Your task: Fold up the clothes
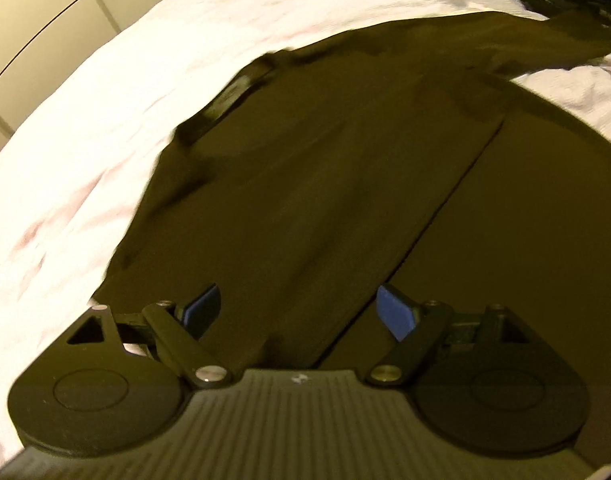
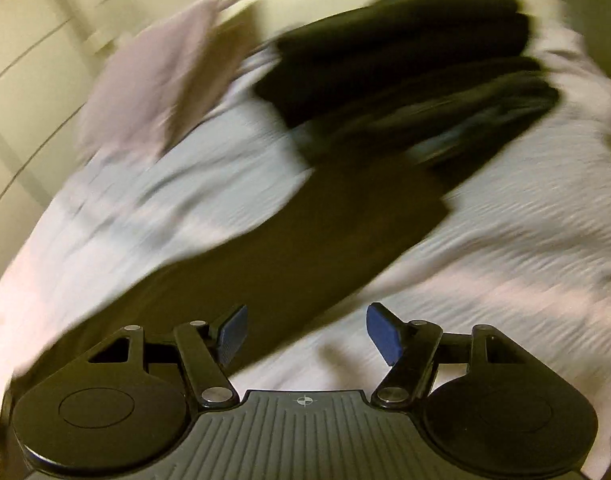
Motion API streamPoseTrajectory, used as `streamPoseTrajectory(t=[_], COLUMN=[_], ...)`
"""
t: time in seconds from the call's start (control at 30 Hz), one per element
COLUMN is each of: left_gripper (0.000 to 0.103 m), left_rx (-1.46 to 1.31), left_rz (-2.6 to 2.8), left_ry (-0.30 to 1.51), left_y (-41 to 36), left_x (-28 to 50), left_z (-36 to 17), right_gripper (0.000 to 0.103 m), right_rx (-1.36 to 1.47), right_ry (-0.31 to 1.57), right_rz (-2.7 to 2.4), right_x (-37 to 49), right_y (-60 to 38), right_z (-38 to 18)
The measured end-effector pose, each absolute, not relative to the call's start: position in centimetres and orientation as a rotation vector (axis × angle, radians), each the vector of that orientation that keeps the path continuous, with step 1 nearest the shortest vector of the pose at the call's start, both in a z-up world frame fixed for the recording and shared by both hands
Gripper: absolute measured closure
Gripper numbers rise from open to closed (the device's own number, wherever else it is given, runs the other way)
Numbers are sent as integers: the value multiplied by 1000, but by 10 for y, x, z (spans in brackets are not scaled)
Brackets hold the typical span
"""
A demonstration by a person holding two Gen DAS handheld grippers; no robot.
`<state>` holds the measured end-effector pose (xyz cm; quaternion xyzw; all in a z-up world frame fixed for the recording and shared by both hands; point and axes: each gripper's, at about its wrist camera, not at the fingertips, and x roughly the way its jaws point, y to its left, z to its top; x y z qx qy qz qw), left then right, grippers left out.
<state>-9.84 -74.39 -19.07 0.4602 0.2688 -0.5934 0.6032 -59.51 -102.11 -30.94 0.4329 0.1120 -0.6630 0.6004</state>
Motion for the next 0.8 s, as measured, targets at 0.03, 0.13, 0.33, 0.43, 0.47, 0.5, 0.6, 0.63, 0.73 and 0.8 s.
streamPoseTrajectory(t=[0.03,0.13,0.33,0.43,0.47,0.5,0.6,0.63,0.73,0.8], left_gripper=[20,20,20,20,20,20,20,20,20,20], left_rx=[1069,1083,1110,1124,1129,1133,1148,1152,1144,1131], left_rz=[-1394,-1471,-1549,-1561,-1565,-1569,-1582,-1586,-1582,-1575], left_ry=[617,588,545,536,533,530,521,518,519,523], left_y=[-752,-771,-792,-798,-800,-802,-808,-810,-806,-800], left_x=[-107,-137,-167,-172,-174,-175,-181,-182,-181,-178], left_z=[-192,-194,-198,-201,-202,-203,-205,-206,-202,-199], right_gripper=[34,34,34,34,34,34,73,86,96,97], right_rx=[1001,977,1118,1181,1199,1213,1242,1230,1154,1063], right_ry=[249,254,181,109,73,32,-96,-105,-60,37], right_rz=[-1560,-1619,-1572,-1523,-1512,-1507,-1481,-1477,-1487,-1512], right_x=[-608,-632,-661,-671,-674,-678,-684,-682,-665,-639], right_y=[-1026,-1042,-1065,-1068,-1067,-1064,-1053,-1050,-1044,-1040], right_z=[-310,-311,-344,-364,-368,-370,-368,-362,-337,-312])
